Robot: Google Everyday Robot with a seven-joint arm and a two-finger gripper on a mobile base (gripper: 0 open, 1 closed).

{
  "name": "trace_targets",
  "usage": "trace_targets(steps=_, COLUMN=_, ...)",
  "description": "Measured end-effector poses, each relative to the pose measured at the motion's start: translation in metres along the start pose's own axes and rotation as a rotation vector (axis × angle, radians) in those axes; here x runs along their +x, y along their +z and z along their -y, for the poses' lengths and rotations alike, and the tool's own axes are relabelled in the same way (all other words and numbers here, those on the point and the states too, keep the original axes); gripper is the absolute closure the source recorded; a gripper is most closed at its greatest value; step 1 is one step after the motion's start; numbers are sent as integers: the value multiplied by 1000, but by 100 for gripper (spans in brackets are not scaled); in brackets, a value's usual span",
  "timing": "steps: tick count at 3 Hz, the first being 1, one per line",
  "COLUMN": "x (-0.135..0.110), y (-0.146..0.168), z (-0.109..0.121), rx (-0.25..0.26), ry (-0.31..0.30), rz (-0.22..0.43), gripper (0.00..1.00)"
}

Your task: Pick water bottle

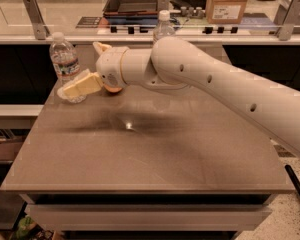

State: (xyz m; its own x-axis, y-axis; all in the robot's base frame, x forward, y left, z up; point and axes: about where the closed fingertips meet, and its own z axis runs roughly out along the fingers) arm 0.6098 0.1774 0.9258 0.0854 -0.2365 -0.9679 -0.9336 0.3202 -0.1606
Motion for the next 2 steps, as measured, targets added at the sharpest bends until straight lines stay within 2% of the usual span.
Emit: trace_targets(steps=2, x=-7, y=32, z=4, rx=-40, ry=18, rz=18, gripper=0)
